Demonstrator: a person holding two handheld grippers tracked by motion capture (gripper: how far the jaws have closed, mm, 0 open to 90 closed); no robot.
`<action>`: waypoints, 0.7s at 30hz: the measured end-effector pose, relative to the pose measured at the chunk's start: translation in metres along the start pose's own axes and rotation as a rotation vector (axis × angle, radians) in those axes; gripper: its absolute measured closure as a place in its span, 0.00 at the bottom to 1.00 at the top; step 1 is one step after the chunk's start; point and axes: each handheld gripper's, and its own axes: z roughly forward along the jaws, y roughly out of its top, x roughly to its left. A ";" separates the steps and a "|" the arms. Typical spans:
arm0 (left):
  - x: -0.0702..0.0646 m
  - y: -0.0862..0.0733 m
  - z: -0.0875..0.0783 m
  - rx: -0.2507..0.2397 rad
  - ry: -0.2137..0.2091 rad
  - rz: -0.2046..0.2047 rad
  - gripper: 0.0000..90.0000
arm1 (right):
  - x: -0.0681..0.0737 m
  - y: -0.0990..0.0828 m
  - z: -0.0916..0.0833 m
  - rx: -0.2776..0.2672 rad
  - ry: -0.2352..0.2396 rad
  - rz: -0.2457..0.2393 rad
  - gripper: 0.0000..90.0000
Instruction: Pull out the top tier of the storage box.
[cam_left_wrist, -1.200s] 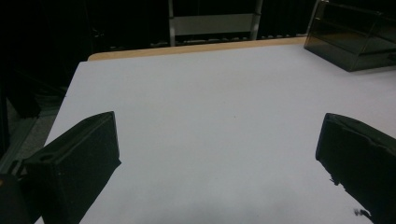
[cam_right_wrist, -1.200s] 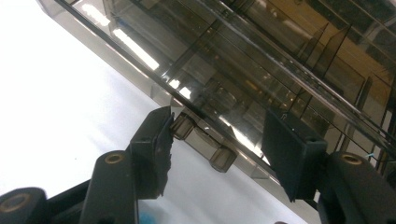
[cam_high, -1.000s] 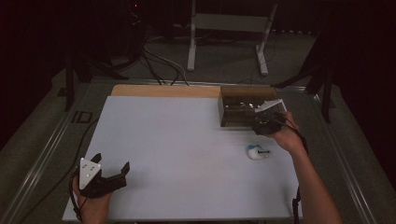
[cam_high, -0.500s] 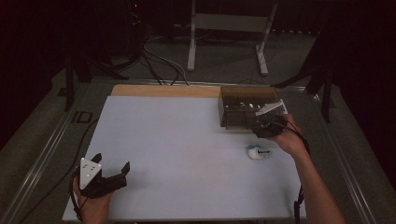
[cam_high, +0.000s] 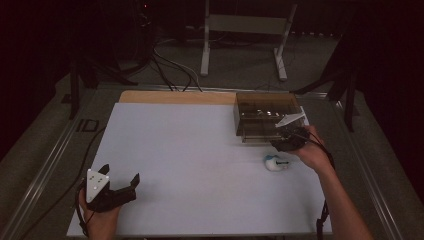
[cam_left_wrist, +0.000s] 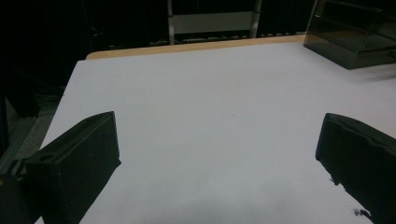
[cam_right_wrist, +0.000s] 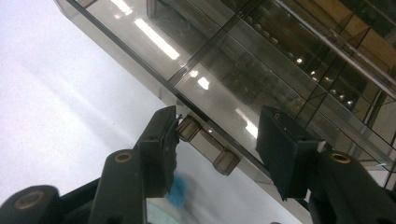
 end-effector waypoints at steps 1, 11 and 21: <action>0.000 0.000 0.000 0.000 -0.001 0.000 0.01 | 0.000 -0.001 0.000 -0.003 0.000 -0.002 0.54; -0.001 0.000 0.000 0.002 -0.001 0.004 0.01 | 0.000 -0.003 0.000 -0.006 0.008 0.018 0.52; -0.001 0.000 0.000 0.002 -0.001 0.006 0.01 | -0.002 -0.004 -0.002 -0.055 0.024 0.083 0.41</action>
